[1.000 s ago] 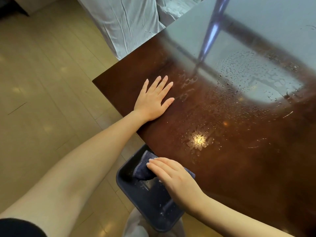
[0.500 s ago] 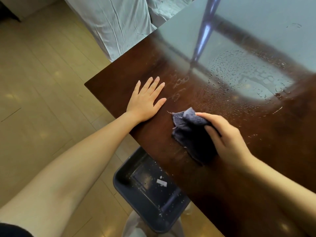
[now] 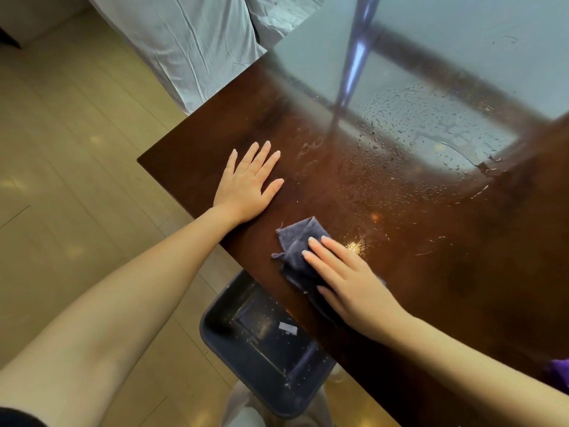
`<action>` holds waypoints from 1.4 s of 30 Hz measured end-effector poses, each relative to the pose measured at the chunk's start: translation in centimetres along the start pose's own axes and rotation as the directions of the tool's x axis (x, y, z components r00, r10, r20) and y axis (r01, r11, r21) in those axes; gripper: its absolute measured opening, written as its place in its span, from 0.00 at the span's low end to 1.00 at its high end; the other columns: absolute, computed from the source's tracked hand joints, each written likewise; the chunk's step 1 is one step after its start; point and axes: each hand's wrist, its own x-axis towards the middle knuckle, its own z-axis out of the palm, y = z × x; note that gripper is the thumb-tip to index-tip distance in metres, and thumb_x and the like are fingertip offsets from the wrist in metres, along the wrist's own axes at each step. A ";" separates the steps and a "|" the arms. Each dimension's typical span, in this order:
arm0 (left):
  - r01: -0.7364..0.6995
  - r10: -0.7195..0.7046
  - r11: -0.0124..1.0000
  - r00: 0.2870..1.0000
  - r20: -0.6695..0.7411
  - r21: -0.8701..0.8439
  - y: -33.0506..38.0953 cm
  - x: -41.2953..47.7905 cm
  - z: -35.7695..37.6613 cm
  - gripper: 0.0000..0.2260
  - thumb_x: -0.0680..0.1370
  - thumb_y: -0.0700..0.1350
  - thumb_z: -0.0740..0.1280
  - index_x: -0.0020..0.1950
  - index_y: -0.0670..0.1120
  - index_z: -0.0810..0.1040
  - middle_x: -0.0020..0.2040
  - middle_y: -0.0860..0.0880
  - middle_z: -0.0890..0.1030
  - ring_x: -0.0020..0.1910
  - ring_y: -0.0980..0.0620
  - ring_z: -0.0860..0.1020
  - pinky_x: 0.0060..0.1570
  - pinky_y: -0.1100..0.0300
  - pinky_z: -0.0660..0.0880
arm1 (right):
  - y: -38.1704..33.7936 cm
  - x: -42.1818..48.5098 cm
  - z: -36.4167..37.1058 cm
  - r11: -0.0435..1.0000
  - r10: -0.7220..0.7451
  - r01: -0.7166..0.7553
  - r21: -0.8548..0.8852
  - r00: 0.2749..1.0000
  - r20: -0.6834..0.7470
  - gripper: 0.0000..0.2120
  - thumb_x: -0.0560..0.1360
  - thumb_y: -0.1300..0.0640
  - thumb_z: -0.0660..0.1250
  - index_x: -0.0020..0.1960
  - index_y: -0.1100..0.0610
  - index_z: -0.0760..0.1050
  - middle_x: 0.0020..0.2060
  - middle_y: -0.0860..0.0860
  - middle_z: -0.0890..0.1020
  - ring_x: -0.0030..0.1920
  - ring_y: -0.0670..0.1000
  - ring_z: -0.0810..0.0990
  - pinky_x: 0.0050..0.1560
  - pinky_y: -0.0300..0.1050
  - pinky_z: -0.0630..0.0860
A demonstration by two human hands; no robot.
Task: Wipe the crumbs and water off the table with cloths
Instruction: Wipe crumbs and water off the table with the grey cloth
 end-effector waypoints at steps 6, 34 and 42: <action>0.000 0.000 1.000 1.000 0.001 -0.008 -0.1 0.0 0.1 0.26 0.78 0.61 0.45 0.74 0.53 0.51 0.77 0.49 0.53 0.76 0.49 0.49 0.73 0.45 0.45 | -3.8 0.2 2.5 0.999 -0.038 0.038 -0.011 0.999 0.031 0.29 0.75 0.53 0.65 0.72 0.56 0.60 0.71 0.54 0.67 0.72 0.56 0.64 0.67 0.54 0.69; -0.124 0.261 0.805 0.952 0.158 -0.581 7.8 -1.4 -8.9 0.18 0.78 0.52 0.61 0.66 0.49 0.71 0.65 0.50 0.75 0.67 0.57 0.68 0.66 0.62 0.63 | -2.8 -2.4 -7.1 0.967 -0.045 0.076 0.242 0.990 -0.132 0.25 0.73 0.70 0.67 0.67 0.56 0.69 0.66 0.52 0.74 0.67 0.49 0.65 0.68 0.47 0.69; -0.255 0.667 0.515 0.719 0.195 -0.819 18.6 -6.8 -13.7 0.17 0.74 0.56 0.66 0.61 0.52 0.74 0.55 0.53 0.79 0.55 0.62 0.74 0.58 0.61 0.72 | -2.6 -11.9 -12.1 0.962 0.197 -0.138 0.235 0.949 -0.247 0.19 0.82 0.51 0.50 0.62 0.59 0.74 0.64 0.50 0.75 0.64 0.47 0.71 0.60 0.44 0.75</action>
